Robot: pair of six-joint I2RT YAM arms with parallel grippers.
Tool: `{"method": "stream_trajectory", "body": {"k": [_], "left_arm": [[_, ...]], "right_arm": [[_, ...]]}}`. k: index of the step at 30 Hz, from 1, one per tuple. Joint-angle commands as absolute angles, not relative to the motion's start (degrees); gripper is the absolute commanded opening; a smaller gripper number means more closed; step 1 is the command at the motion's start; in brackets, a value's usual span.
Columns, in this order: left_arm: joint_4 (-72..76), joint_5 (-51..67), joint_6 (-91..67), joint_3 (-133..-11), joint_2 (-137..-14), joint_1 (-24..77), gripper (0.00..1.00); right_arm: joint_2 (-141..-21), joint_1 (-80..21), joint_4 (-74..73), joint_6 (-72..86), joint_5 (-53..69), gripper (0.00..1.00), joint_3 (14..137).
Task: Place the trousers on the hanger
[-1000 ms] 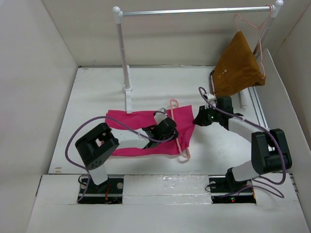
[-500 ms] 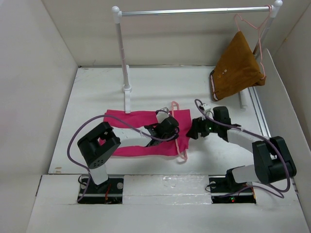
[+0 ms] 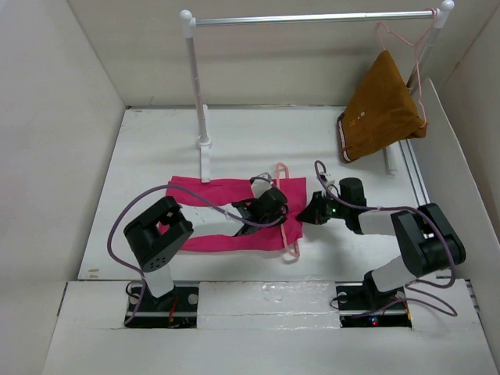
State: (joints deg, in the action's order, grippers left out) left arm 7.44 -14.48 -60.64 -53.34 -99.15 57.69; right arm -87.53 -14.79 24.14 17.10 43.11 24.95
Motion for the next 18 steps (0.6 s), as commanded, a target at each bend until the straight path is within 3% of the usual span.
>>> {"method": "stream_trajectory", "body": {"k": [1,11,18], "left_arm": [[0.09,-18.19,-57.48,-50.11,-97.74,57.66,0.00],[-4.74,-21.70,-53.97,-46.85,-94.66,57.13,0.00],[-6.77,-23.56,-52.65,-45.71,-94.05,56.60,0.00]], "right_arm": [[-82.90,-12.41,24.49,16.20,46.59,0.00,25.48],[-70.40,-1.95,-13.50,-8.94,35.34,0.00,40.77],[-69.61,8.16,-18.90,-13.62,34.54,0.00,42.54]]}}
